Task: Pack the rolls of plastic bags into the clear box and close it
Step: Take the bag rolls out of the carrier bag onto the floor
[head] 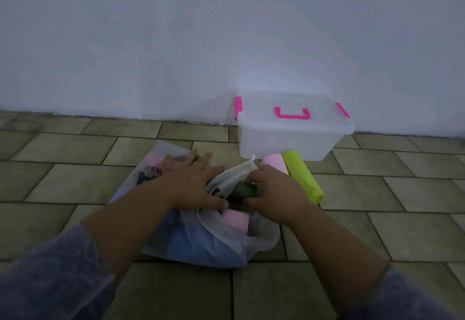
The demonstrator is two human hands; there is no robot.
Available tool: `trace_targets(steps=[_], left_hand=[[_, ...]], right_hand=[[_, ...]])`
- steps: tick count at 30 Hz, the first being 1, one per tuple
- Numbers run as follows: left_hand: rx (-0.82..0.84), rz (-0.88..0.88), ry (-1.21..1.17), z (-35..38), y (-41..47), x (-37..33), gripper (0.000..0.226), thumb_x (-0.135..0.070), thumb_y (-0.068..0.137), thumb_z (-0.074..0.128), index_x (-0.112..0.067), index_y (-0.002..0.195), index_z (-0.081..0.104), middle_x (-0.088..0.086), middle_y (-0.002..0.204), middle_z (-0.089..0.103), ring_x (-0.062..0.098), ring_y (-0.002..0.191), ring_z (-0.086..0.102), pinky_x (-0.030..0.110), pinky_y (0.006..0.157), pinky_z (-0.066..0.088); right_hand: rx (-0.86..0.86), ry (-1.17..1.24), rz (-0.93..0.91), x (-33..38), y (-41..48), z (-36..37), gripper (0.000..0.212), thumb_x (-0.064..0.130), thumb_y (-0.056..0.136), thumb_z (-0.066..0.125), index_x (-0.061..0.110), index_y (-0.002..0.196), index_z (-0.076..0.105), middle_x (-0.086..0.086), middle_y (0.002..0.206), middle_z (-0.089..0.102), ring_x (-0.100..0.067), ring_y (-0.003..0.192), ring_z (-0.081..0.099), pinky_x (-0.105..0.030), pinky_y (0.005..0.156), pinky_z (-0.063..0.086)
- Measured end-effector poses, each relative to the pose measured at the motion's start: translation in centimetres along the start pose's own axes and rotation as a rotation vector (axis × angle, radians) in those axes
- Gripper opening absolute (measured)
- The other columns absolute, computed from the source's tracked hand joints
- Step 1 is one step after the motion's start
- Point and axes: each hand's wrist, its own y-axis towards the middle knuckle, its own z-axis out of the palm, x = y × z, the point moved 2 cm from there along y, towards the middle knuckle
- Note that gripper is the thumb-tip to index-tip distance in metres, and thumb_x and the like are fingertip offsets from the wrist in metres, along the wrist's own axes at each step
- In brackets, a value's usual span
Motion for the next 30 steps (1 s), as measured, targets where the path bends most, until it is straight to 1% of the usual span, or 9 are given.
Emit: trace_targets(steps=[6,10,14,16,21,23,27,29,30], left_hand=[[-0.079,-0.062,-0.066,1.9,-0.5,0.1,0.100,-0.092,0.058,0.028,-0.049,0.144,0.001,-0.011,0.157,-0.017,0.020,0.141,-0.023,0.069,0.105,-0.009],[-0.108,-0.067,-0.096,2.0,-0.5,0.2,0.101,-0.093,0.056,0.029,-0.050,0.143,0.003,-0.011,0.157,-0.013,0.019,0.142,-0.021,0.067,0.104,-0.011],[-0.136,-0.058,-0.106,2.3,-0.3,0.5,0.099,-0.094,0.057,0.031,-0.053,0.142,0.002,-0.011,0.158,-0.011,0.020,0.142,-0.020,0.066,0.102,-0.013],[-0.122,-0.074,-0.079,2.4,0.0,0.5,0.103,-0.096,0.054,0.025,-0.050,0.143,0.003,-0.011,0.158,-0.013,0.021,0.142,-0.021,0.067,0.102,-0.013],[-0.101,-0.090,-0.078,2.4,0.0,0.2,0.103,-0.098,0.050,0.021,-0.054,0.142,0.006,-0.010,0.158,-0.012,0.022,0.142,-0.022,0.069,0.101,-0.013],[-0.093,-0.080,-0.088,2.1,-0.4,0.1,0.102,-0.097,0.052,0.023,-0.053,0.142,0.006,-0.010,0.158,-0.012,0.022,0.142,-0.021,0.070,0.102,-0.011],[-0.016,-0.023,-0.128,1.4,-1.8,-0.1,0.113,-0.100,0.044,0.028,-0.053,0.141,-0.008,-0.014,0.156,-0.018,0.021,0.142,-0.020,0.071,0.104,-0.006],[0.076,-0.003,-0.099,1.6,-2.7,-0.1,0.116,-0.098,0.044,0.035,-0.054,0.138,-0.016,-0.014,0.154,-0.023,0.024,0.141,-0.023,0.072,0.103,-0.005],[0.117,-0.007,-0.077,1.9,-3.2,0.0,0.115,-0.098,0.044,0.036,-0.055,0.136,-0.018,-0.014,0.153,-0.027,0.026,0.140,-0.025,0.073,0.100,-0.006]], right_hand=[[0.115,-0.143,-0.018,0.3,1.0,0.5,0.043,0.042,0.076,0.064,0.031,0.117,0.056,0.000,0.109,0.063,-0.023,0.100,0.058,-0.033,0.075,0.046],[0.010,0.064,0.004,0.2,-0.1,-1.2,0.040,0.027,0.073,0.066,0.029,0.113,0.060,0.000,0.097,0.065,-0.019,0.089,0.059,-0.027,0.071,0.043],[-0.222,0.333,0.131,-2.8,-3.4,-5.1,0.036,0.018,0.072,0.072,0.031,0.105,0.065,0.008,0.092,0.064,-0.005,0.082,0.059,-0.016,0.063,0.048],[-0.381,0.414,0.226,-5.2,-5.4,-6.5,0.032,0.016,0.075,0.071,0.034,0.101,0.063,0.010,0.092,0.065,0.000,0.084,0.060,-0.013,0.057,0.044],[-0.719,0.436,0.509,-9.6,-8.0,-4.9,0.025,0.018,0.075,0.070,0.031,0.091,0.056,-0.001,0.088,0.063,-0.020,0.079,0.062,-0.026,0.063,0.045],[-0.681,0.349,0.579,-10.3,-7.7,-3.1,0.023,0.019,0.074,0.073,0.022,0.089,0.056,-0.004,0.087,0.061,-0.025,0.079,0.060,-0.029,0.062,0.042],[-0.444,0.209,0.611,-11.1,-6.6,-2.1,0.025,0.029,0.075,0.073,0.014,0.090,0.060,-0.011,0.092,0.063,-0.026,0.079,0.056,-0.031,0.061,0.039],[-0.349,0.111,0.630,-10.7,-6.3,-2.9,0.038,0.038,0.075,0.071,0.014,0.103,0.062,-0.011,0.103,0.062,-0.028,0.088,0.057,-0.034,0.069,0.045],[-0.359,0.077,0.606,-10.0,-6.2,-3.5,0.046,0.040,0.073,0.072,0.016,0.111,0.061,-0.010,0.108,0.060,-0.028,0.093,0.057,-0.035,0.074,0.046]])
